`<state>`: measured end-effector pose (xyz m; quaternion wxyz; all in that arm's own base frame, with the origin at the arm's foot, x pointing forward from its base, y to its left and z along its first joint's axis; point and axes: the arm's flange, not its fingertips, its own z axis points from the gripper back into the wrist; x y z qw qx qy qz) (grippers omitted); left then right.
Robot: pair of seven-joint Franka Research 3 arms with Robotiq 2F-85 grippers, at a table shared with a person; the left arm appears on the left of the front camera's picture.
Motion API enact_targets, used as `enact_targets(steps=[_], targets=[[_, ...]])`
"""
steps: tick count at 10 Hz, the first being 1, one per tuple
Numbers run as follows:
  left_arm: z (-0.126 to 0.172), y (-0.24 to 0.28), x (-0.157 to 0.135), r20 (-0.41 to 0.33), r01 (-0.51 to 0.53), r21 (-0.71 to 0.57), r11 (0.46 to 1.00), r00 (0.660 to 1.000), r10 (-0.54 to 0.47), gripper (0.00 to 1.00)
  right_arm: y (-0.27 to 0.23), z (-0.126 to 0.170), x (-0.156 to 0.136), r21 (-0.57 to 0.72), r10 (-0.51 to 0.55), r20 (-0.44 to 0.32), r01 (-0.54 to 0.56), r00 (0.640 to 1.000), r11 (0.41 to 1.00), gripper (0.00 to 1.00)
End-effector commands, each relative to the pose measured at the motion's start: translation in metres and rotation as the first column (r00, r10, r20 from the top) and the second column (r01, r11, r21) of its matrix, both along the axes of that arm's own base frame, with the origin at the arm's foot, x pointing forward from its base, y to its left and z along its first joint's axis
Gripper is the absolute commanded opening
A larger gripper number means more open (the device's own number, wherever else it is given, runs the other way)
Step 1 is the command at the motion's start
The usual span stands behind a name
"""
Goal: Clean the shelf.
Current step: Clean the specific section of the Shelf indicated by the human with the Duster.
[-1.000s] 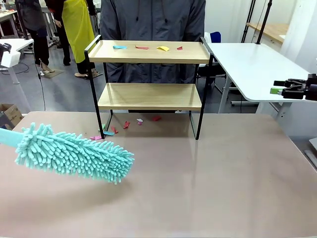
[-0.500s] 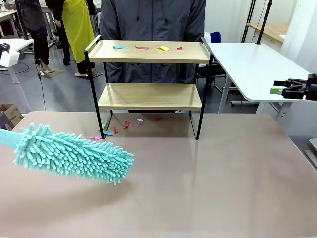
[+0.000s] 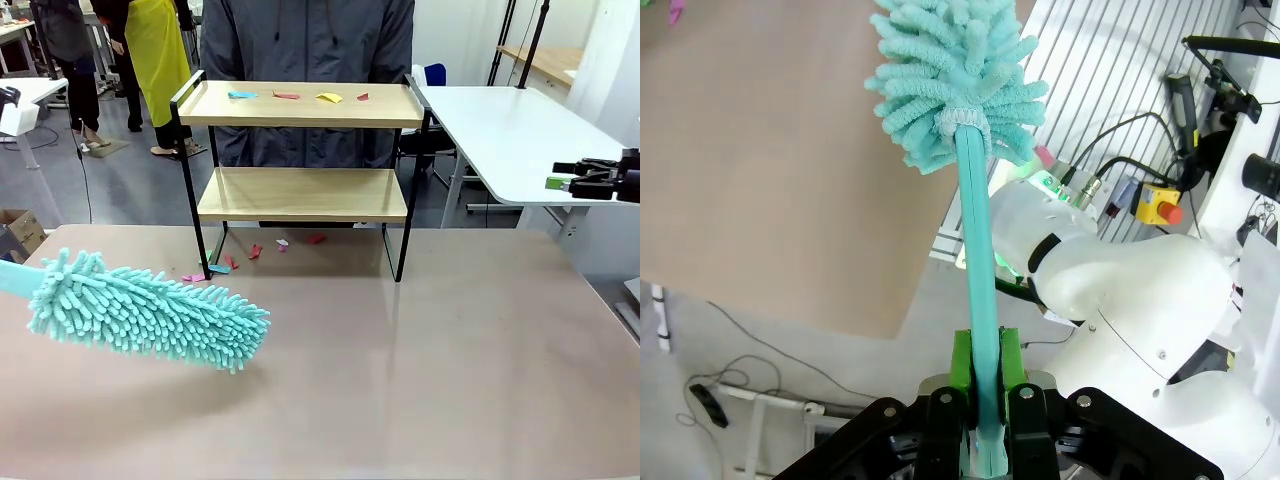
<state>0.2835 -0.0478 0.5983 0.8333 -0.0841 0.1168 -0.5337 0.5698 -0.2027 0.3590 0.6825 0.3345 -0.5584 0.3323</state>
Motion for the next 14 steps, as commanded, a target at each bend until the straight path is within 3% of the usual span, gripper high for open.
enact_targets(steps=[1,14], targets=[[0.0018,0.0013,-0.0036,-0.003,0.001,0.000,1.000,1.000,-0.001,0.13,0.0026,0.0019,0.0009,-0.005,-0.003,0.002,0.003,1.000,1.000,1.00],[0.0018,0.0013,-0.0036,-0.003,0.001,0.000,1.000,1.000,-0.001,0.13,0.0026,0.0019,0.0009,-0.005,-0.003,0.002,0.003,1.000,1.000,1.00]])
